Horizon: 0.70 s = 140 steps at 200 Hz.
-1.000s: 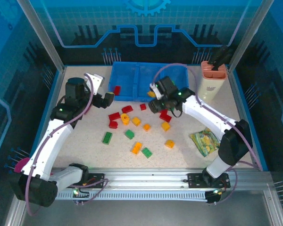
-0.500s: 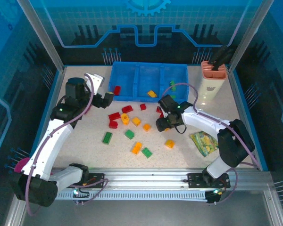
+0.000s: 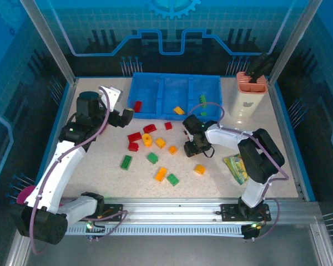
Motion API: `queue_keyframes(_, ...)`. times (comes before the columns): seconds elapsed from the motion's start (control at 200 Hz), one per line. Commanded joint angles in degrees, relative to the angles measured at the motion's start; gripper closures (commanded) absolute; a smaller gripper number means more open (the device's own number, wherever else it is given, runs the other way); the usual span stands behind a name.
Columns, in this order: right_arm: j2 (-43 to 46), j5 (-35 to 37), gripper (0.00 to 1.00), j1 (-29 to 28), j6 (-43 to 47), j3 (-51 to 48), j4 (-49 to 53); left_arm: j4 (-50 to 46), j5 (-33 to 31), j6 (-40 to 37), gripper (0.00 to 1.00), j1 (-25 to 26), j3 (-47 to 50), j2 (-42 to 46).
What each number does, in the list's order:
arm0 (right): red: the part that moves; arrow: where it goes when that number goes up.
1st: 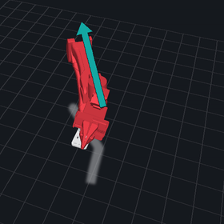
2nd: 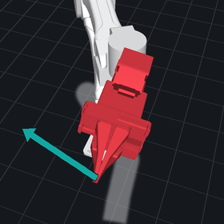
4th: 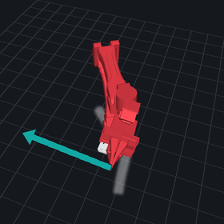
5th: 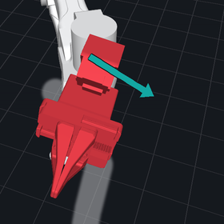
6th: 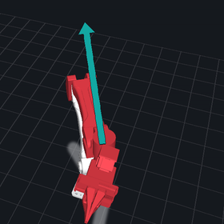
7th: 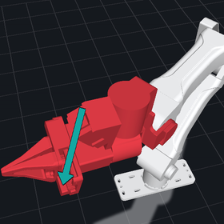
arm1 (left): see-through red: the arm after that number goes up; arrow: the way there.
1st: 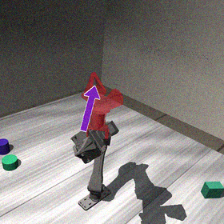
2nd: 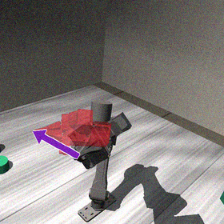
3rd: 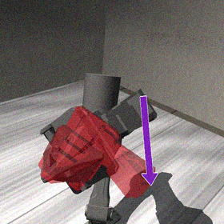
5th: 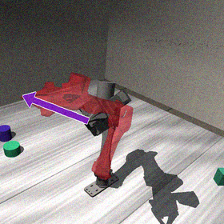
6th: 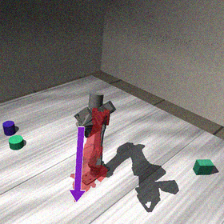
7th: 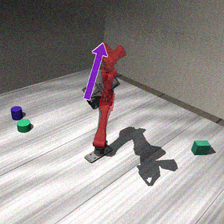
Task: Sort the legos into containers by color
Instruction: Pick up the lego from the center of the table, then place the lego in the container.
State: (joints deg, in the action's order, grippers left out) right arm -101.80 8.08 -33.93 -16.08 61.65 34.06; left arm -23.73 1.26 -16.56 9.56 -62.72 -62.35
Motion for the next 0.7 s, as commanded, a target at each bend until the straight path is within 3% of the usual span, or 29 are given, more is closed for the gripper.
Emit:
queue_keyframes(0.0, -1.66, -1.25, 0.55, 0.47, 0.58, 1.50, -0.53, -0.26, -0.34, -0.65, 0.00, 0.33, -0.56, 1.24)
queue_keyframes(0.15, 0.57, -1.22, 0.68, -0.06, 2.19, 3.50, 3.16, -0.44, -0.98, -0.93, 0.01, 0.31, -0.61, 1.50)
queue_keyframes(0.345, 4.82, 2.36, 0.66, 0.66, 6.57, 13.88, 4.94, -0.15, -1.03, -1.11, 0.01, 0.30, -0.21, 1.45)
queue_keyframes(0.485, -3.11, 8.88, 0.66, 2.47, 13.15, 27.07, 2.99, -0.50, -0.64, -1.03, 0.00, 0.33, -0.47, 1.52)
queue_keyframes(0.695, -17.22, 6.11, 0.65, 5.91, 17.80, 45.74, 0.87, 0.00, -0.89, -1.70, 0.01, 0.29, -0.03, 1.68)
